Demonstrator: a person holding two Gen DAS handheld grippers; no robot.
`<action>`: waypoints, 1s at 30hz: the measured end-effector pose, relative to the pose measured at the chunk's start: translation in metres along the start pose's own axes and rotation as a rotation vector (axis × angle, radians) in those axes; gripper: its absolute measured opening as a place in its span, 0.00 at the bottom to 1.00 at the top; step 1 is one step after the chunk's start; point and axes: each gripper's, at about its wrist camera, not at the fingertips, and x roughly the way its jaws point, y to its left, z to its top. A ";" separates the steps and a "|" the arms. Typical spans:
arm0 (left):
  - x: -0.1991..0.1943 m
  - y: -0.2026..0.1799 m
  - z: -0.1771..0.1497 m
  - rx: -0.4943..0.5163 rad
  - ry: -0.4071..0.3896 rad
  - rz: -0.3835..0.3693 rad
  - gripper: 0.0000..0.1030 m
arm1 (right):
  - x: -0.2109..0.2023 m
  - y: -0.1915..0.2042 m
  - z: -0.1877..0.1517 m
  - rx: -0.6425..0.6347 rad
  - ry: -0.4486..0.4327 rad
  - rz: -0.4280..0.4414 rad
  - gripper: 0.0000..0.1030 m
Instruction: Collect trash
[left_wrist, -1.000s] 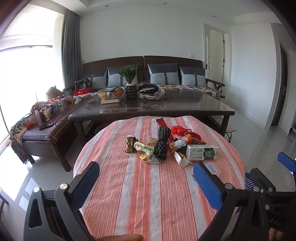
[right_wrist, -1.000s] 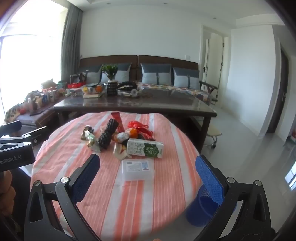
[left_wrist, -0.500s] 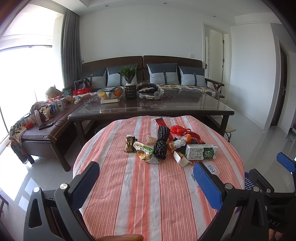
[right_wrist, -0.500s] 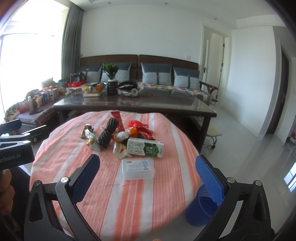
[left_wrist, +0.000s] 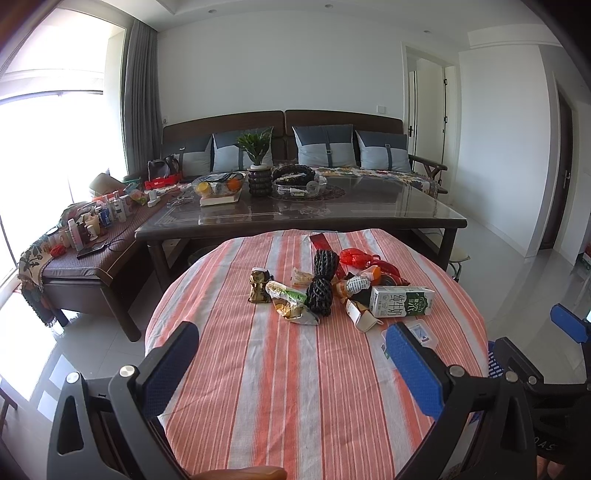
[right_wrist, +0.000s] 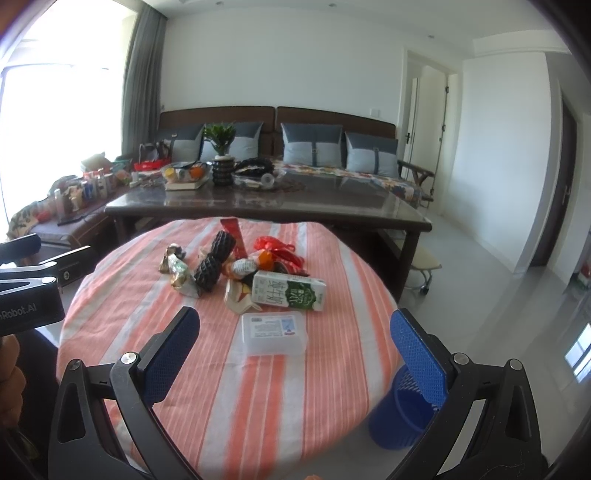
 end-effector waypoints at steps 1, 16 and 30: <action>0.000 0.000 0.000 0.000 0.000 0.000 1.00 | -0.001 0.001 0.003 0.000 0.000 0.000 1.00; 0.008 -0.005 -0.015 -0.001 0.010 0.002 1.00 | 0.004 0.001 0.004 -0.007 0.019 -0.007 1.00; 0.032 0.006 -0.023 -0.001 0.080 -0.025 1.00 | 0.011 0.000 -0.001 -0.008 0.053 -0.025 1.00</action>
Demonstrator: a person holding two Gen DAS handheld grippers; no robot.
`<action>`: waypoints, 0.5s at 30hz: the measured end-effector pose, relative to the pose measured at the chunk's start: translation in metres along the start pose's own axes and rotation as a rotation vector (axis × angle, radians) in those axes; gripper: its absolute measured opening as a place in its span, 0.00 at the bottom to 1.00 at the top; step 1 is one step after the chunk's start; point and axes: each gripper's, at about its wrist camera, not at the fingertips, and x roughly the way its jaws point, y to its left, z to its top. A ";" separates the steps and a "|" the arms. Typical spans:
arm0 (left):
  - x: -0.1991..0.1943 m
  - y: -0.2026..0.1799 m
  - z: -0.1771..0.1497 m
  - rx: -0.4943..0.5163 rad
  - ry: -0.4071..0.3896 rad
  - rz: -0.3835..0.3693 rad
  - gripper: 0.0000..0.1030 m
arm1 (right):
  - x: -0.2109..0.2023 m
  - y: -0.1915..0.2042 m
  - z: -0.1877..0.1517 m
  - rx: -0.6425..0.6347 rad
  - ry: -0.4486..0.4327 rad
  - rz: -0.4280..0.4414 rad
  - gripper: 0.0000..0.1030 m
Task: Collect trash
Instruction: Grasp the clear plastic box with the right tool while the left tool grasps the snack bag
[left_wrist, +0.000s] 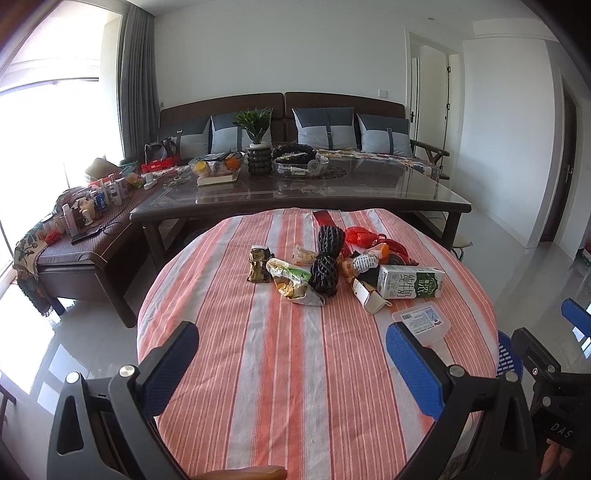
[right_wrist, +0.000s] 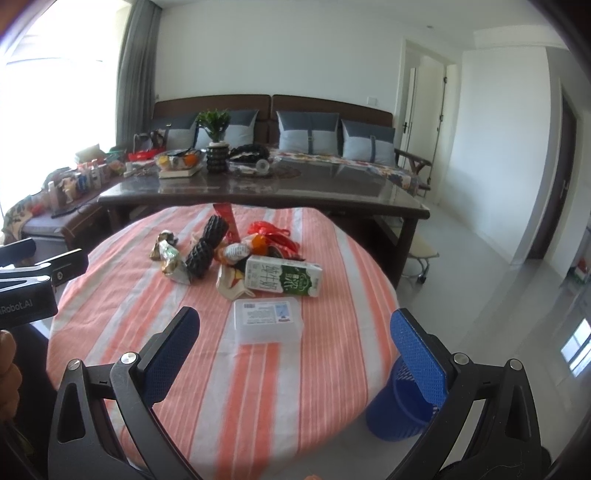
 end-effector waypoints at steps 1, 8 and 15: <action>0.004 0.000 -0.002 0.003 0.010 -0.015 1.00 | 0.000 -0.001 0.000 0.000 0.002 -0.001 1.00; 0.034 -0.007 -0.019 0.025 0.076 -0.075 1.00 | 0.011 -0.007 -0.007 0.009 0.025 -0.012 1.00; 0.074 0.008 -0.033 -0.028 0.147 -0.050 1.00 | 0.040 -0.011 -0.022 0.007 0.063 -0.009 1.00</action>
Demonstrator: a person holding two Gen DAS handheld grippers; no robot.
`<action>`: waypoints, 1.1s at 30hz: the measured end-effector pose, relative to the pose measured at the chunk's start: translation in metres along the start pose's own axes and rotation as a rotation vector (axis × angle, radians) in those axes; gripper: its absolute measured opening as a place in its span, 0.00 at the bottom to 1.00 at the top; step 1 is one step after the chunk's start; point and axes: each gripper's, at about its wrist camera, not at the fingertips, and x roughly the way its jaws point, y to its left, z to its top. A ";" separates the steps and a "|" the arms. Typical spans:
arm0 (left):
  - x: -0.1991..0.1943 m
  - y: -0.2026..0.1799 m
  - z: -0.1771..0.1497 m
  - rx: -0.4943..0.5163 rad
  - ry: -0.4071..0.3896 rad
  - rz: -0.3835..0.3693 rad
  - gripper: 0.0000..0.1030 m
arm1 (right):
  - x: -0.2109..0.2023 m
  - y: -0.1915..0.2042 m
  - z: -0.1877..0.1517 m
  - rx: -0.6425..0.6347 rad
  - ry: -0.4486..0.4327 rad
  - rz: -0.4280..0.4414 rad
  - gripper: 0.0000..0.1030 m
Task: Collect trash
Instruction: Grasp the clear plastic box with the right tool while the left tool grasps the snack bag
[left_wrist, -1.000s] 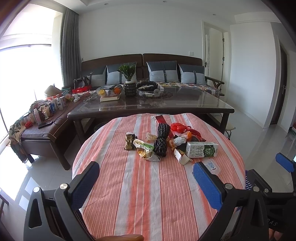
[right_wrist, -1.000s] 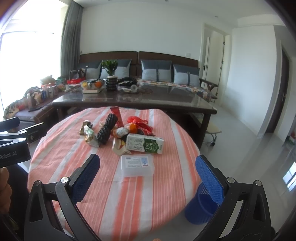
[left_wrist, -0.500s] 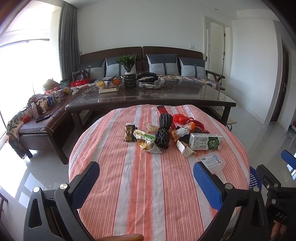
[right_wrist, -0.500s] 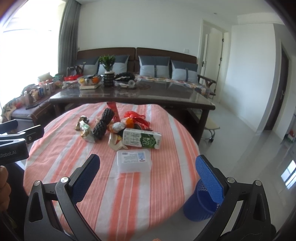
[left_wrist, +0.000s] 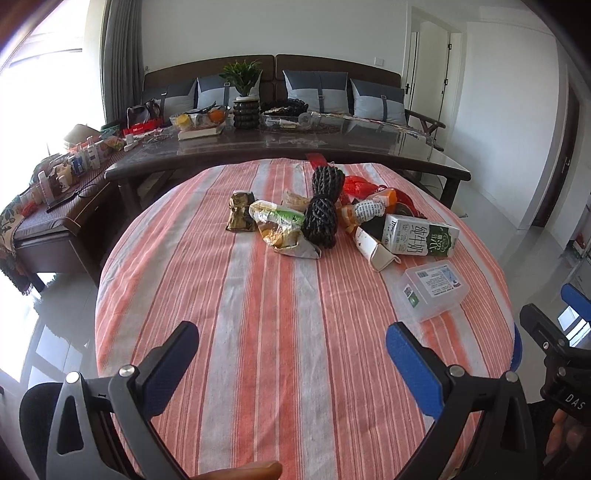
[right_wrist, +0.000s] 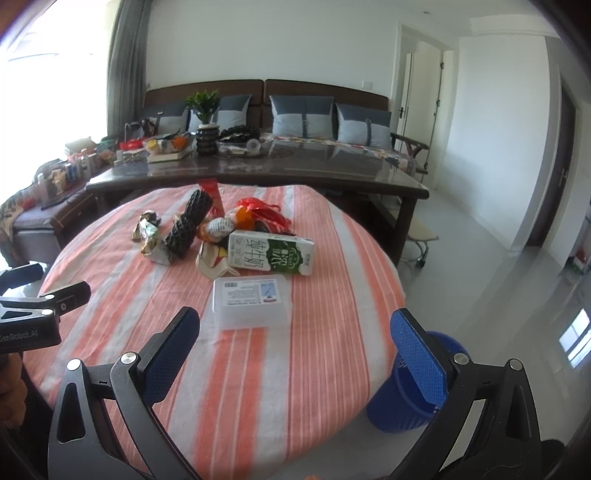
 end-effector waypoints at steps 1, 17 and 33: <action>0.008 0.003 -0.001 -0.008 0.015 0.006 1.00 | 0.008 0.002 -0.001 -0.009 0.013 0.005 1.00; 0.092 0.033 -0.005 -0.042 0.149 0.106 1.00 | 0.122 0.049 0.004 -0.126 0.123 -0.054 1.00; 0.104 0.033 -0.011 -0.044 0.171 0.113 1.00 | 0.076 -0.040 -0.028 0.194 0.163 -0.091 1.00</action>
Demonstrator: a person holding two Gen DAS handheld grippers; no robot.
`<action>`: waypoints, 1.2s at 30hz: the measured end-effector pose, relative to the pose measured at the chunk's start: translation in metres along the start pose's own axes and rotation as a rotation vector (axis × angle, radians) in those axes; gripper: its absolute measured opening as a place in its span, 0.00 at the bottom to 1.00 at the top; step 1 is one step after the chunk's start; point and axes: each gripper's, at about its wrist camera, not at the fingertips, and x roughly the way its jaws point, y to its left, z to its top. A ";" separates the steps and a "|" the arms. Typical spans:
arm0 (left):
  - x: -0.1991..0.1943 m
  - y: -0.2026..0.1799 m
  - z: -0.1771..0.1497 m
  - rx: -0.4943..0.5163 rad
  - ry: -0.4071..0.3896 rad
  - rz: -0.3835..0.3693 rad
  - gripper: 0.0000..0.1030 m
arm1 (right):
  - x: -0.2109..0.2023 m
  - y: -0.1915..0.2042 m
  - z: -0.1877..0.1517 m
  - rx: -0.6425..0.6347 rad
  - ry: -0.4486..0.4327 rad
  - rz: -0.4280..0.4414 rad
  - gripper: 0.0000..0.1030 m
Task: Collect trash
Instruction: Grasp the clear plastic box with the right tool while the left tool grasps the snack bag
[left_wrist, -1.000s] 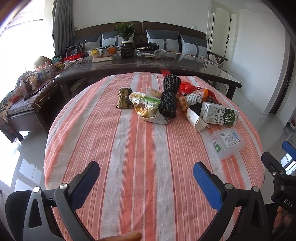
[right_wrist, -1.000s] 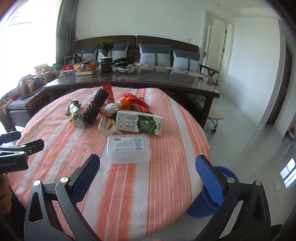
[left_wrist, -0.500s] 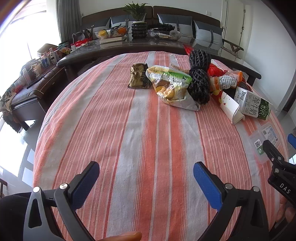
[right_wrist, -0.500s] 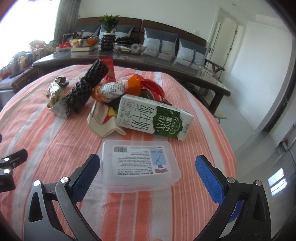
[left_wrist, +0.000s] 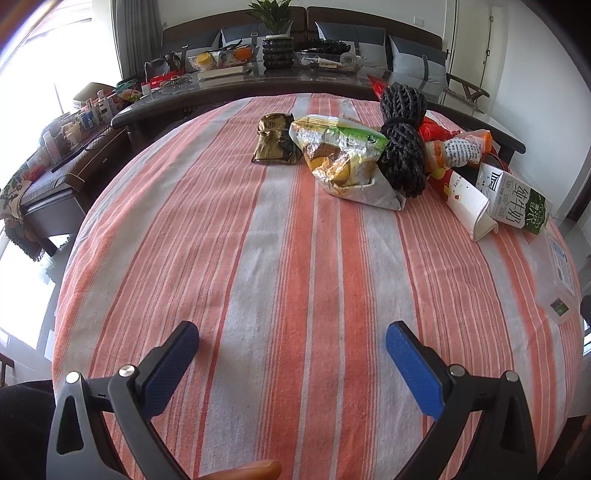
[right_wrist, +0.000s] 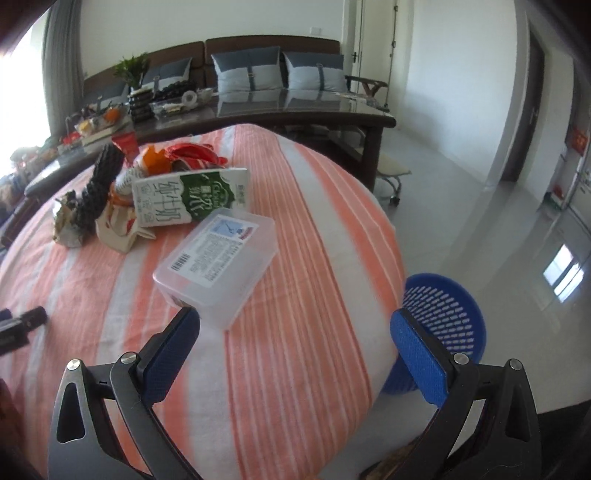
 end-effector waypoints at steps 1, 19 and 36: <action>0.000 0.000 0.000 -0.001 -0.002 0.001 1.00 | -0.002 0.007 0.006 0.009 -0.008 0.033 1.00; -0.003 0.000 -0.004 -0.012 -0.007 0.011 1.00 | 0.078 0.059 0.025 0.016 0.198 -0.016 1.00; 0.001 -0.001 0.003 -0.014 0.019 0.003 1.00 | 0.078 0.060 0.025 0.016 0.198 -0.017 1.00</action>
